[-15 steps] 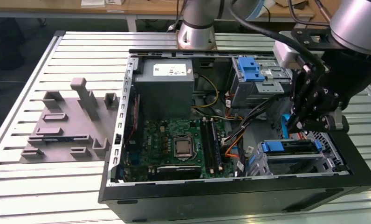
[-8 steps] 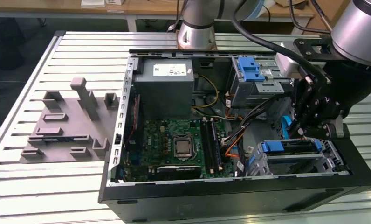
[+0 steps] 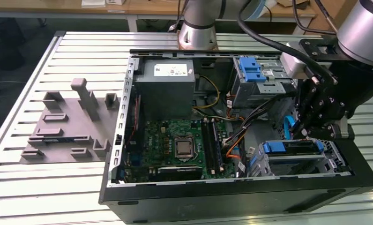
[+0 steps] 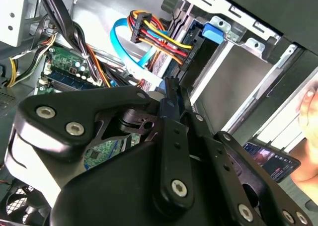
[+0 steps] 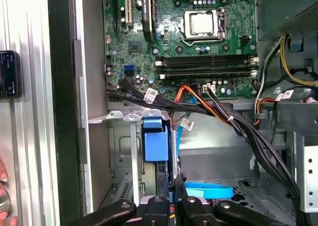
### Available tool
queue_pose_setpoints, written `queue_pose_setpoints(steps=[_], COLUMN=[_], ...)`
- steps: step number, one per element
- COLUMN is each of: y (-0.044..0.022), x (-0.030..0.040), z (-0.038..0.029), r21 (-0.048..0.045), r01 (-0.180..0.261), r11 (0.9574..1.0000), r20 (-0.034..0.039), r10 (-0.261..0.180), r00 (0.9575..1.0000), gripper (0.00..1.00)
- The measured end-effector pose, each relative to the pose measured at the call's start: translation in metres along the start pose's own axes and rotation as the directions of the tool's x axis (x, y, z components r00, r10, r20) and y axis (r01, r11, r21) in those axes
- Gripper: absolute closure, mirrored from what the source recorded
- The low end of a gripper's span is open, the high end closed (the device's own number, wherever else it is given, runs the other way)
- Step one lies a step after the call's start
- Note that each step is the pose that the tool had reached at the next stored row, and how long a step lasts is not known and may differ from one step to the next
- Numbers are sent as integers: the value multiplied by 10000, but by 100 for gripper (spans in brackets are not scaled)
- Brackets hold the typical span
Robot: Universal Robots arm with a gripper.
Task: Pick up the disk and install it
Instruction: 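Insert the second disk wire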
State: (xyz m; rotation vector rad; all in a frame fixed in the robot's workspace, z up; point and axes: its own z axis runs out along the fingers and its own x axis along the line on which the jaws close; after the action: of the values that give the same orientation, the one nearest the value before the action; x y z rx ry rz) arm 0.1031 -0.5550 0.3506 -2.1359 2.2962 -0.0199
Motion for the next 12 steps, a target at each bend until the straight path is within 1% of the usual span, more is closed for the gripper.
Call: queue_pose_setpoints(steps=[4,6,12], y=[-26,-28,-34], x=[13,26,26], z=[41,65,126], r21=[-45,-48,-51], r01=[0,-2,1], r11=[10000,10000,10000], r20=[-6,-4,-5], r10=[0,2,-1], r00=[10000,10000,10000], gripper=[84,84,84])
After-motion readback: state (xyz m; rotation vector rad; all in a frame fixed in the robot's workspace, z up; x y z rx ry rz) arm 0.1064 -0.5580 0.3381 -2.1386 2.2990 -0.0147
